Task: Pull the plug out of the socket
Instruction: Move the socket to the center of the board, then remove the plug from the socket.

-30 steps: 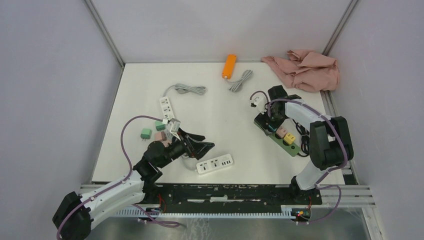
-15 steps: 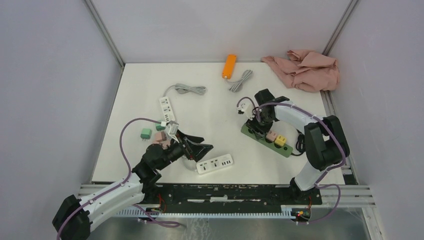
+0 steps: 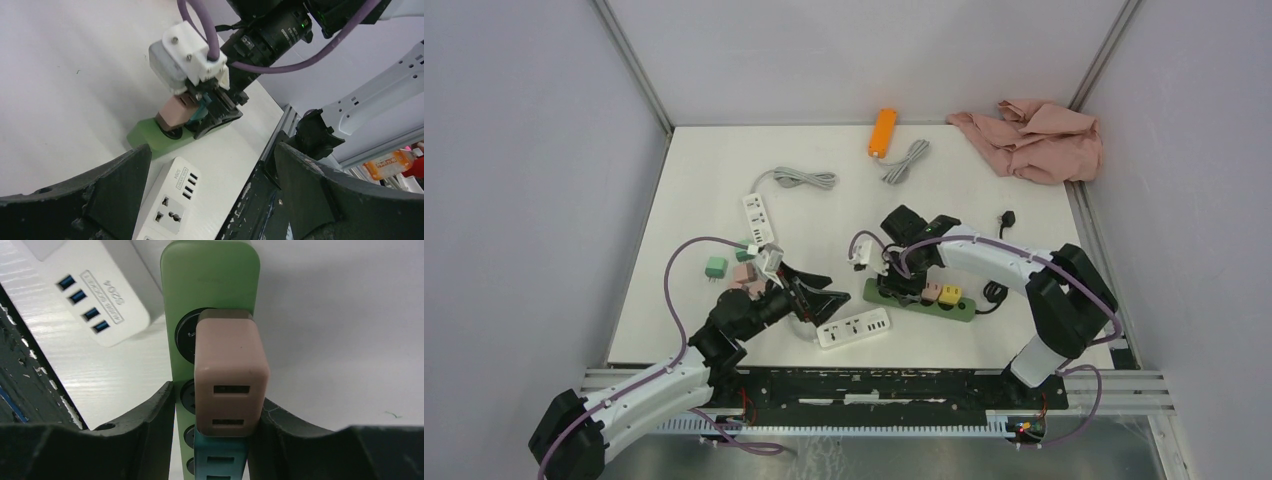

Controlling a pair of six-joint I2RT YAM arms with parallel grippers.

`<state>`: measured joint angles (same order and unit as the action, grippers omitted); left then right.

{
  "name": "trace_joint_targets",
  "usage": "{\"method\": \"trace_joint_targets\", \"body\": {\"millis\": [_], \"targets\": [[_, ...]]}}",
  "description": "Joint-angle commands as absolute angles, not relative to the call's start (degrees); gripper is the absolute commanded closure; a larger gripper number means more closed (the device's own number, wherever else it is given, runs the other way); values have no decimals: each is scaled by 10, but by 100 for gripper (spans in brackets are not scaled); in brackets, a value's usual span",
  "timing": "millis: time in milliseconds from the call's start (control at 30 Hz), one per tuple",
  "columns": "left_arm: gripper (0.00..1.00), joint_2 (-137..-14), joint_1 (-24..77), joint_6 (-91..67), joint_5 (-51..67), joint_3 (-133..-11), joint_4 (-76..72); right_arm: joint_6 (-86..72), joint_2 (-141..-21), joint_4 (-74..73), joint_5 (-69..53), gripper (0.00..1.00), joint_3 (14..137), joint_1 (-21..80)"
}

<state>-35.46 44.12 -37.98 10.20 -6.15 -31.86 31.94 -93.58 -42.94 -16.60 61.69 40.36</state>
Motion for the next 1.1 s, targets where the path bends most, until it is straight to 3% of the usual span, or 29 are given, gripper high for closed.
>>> {"method": "trace_joint_targets", "body": {"millis": [0, 233, 333, 1067], "targets": [[1, -350, 441, -342, 115, -63, -360, 329, -929, -417, -130, 62, 635, 454], [2, -361, 442, -341, 133, -61, -399, 318, -922, -463, -140, 26, 670, 461], [2, -374, 442, -346, 150, -66, -422, 322, -889, -477, -155, 16, 674, 455], [1, -513, 441, -266, 185, -185, -460, 480, -706, -697, -560, 9, 726, 243]]}}
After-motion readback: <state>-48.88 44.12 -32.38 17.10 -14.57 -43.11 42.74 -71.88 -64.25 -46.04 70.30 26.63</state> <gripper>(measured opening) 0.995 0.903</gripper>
